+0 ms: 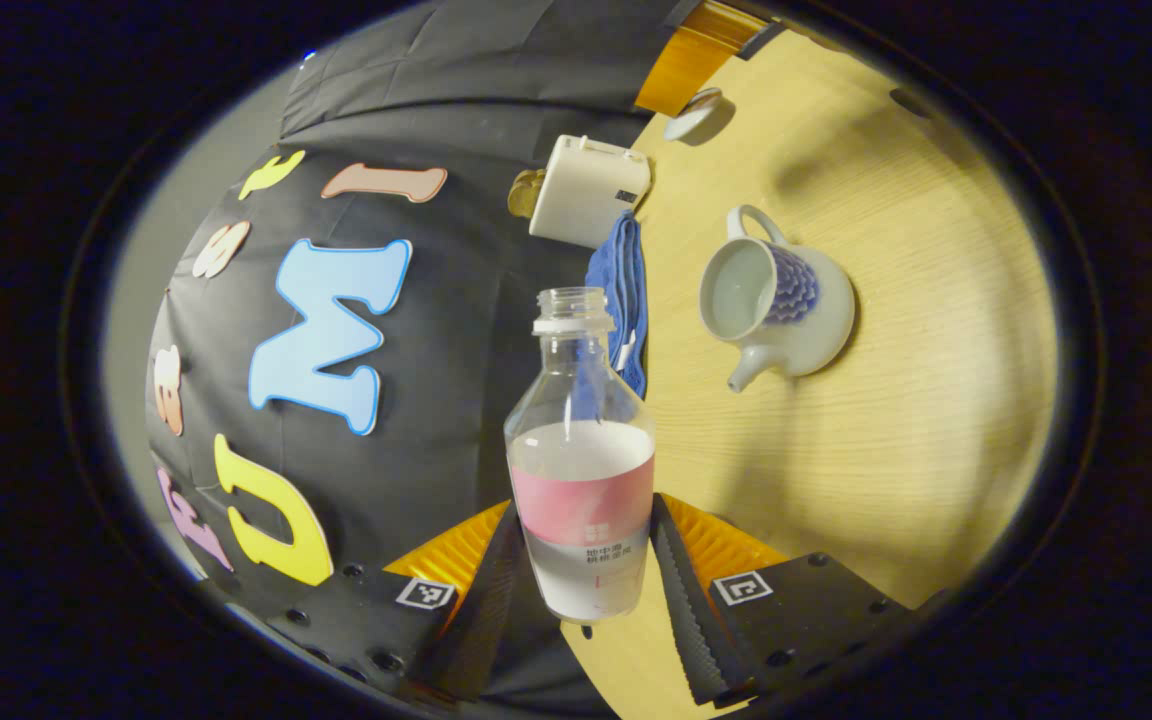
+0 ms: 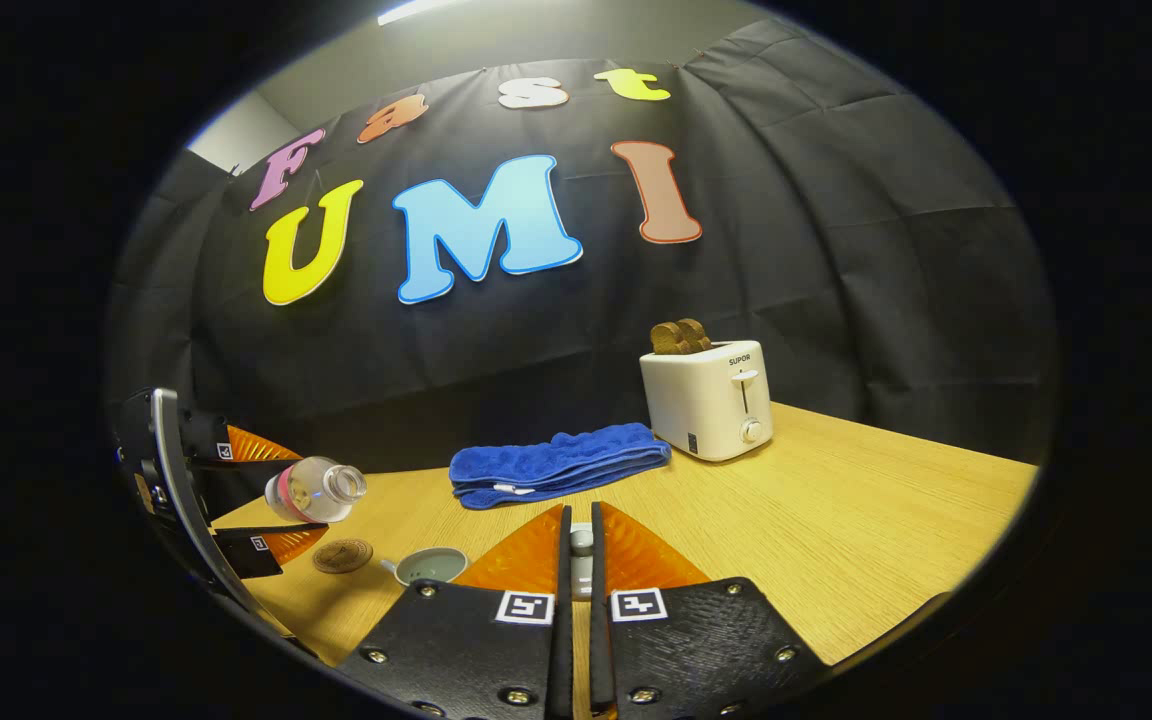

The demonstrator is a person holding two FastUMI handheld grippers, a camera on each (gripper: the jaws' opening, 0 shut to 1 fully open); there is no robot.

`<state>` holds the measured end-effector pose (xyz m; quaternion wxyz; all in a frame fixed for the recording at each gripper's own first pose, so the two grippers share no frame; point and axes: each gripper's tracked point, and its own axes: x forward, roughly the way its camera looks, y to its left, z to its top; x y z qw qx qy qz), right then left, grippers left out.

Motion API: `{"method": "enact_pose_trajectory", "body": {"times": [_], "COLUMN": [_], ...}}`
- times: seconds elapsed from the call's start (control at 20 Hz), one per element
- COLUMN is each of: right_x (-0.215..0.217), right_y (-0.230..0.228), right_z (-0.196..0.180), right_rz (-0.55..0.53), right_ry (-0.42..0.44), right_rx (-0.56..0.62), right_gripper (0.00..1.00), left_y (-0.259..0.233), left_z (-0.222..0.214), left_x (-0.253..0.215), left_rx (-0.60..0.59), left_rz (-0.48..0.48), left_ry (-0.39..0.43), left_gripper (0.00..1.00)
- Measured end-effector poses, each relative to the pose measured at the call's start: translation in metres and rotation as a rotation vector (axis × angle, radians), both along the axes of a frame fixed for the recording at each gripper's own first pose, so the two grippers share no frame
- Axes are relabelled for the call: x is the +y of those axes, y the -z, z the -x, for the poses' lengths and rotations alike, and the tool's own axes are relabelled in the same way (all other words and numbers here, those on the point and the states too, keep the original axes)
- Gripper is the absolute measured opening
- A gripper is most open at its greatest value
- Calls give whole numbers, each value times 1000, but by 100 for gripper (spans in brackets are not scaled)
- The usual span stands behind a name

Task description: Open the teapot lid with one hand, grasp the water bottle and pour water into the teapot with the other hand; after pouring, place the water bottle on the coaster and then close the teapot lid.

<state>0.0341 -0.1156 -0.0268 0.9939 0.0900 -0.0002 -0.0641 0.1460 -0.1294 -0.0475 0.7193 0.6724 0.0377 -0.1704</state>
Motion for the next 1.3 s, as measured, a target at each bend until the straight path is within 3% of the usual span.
{"method": "enact_pose_trajectory", "body": {"times": [0.7, 1.3], "right_x": [-18, -16], "right_y": [5, 3], "right_z": [11, 13], "right_rz": [-58, -67], "right_ry": [19, 8], "right_rx": [-1, -7], "right_gripper": [6, 6], "left_y": [-16, -23], "left_z": [-9, -8], "left_x": [-6, -16], "left_rx": [-56, -92], "left_rz": [-295, -444], "left_ry": [47, 90], "left_gripper": [84, 84]}}
